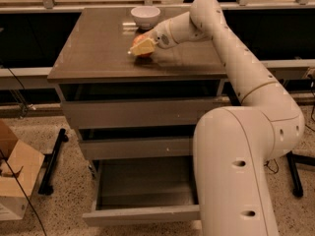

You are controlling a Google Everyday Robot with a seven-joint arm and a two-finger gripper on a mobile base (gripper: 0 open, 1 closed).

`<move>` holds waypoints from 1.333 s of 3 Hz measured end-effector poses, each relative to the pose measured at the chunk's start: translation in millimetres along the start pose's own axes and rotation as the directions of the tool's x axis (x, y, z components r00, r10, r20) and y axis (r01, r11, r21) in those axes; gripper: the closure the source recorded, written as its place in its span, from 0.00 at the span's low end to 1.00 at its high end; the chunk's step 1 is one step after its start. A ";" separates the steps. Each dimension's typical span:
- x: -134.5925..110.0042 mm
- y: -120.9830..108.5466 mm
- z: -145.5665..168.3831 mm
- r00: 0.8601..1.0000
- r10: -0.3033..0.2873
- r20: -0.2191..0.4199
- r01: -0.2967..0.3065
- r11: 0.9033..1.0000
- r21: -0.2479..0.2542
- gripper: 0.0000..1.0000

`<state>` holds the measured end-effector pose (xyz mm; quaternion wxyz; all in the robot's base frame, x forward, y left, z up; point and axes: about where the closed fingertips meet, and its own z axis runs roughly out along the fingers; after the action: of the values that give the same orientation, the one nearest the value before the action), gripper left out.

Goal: Pick apple from bottom drawer and place on counter

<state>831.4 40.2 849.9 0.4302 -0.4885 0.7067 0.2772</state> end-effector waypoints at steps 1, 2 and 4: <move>9.5 0.2 -0.7 0.999 0.034 -0.031 -0.034 0.999 -0.013 0.61; 6.3 0.1 -2.4 0.999 0.034 -0.031 -0.034 0.999 -0.013 0.38; 5.5 0.1 -2.8 0.999 0.034 -0.032 -0.034 0.999 -0.013 0.00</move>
Offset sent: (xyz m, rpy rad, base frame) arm -0.0019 -0.0048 -0.0083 -0.0155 0.0453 -0.0049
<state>829.5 35.5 846.4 0.4109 -0.4837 0.7196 0.2817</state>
